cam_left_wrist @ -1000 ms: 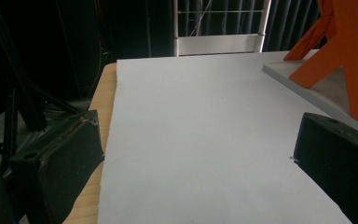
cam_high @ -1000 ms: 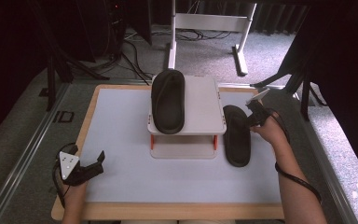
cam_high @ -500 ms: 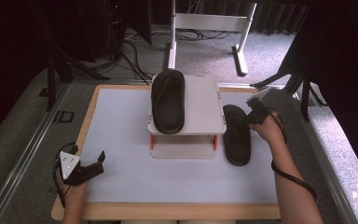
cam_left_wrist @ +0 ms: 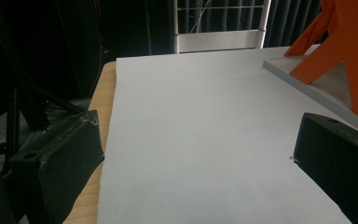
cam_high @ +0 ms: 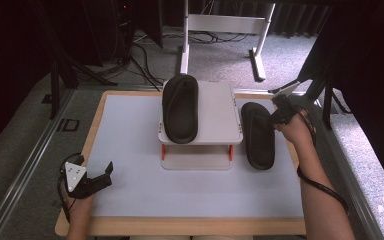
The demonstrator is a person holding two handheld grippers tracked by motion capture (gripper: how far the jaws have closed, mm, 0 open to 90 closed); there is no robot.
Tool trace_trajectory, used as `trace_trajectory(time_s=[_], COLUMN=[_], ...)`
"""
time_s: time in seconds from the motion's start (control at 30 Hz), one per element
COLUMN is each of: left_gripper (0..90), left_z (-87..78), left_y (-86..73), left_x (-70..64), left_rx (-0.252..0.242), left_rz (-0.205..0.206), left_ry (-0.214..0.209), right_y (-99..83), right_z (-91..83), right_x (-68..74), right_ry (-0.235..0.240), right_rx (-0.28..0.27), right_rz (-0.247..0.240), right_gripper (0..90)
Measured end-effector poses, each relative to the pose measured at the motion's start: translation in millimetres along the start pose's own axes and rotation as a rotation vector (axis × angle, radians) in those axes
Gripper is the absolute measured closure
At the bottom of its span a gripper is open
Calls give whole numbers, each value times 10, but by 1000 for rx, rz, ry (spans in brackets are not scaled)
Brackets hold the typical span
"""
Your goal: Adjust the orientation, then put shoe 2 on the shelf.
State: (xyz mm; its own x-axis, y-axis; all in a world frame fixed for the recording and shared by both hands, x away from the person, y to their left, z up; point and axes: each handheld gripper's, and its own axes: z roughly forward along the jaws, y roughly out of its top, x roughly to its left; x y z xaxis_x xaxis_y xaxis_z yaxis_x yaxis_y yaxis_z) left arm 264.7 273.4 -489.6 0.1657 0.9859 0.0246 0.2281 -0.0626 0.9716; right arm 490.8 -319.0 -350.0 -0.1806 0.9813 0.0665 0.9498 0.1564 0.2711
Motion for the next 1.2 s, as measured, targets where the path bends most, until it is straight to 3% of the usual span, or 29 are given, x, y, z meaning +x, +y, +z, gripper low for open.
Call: trace_trajectory(time_s=[0.33, 0.57, 0.73, 0.9, 1.2], left_gripper=[9, 9, 9, 9, 9], left_z=[0, -3, -7, -3, 1], left_y=[0, -1, -3, -2, 1], left_x=[-1, -1, 4, 8, 8], left_rx=[-1, -3, -7, -3, 2], left_rz=[-2, -2, -5, -7, -1], left_ry=[3, 2, 0, -3, -7], right_y=[36, 117, 168, 219, 363], right_z=[-402, -743, -966, -1080, -1144], right_x=[-18, 52, 222, 394, 751], right_ry=[-3, -12, -20, -2, 4], right_rx=[-30, -50, -86, -95, -57], right_rz=[4, 11, -13, -34, -67], right_gripper=[762, 763, 762, 762, 764])
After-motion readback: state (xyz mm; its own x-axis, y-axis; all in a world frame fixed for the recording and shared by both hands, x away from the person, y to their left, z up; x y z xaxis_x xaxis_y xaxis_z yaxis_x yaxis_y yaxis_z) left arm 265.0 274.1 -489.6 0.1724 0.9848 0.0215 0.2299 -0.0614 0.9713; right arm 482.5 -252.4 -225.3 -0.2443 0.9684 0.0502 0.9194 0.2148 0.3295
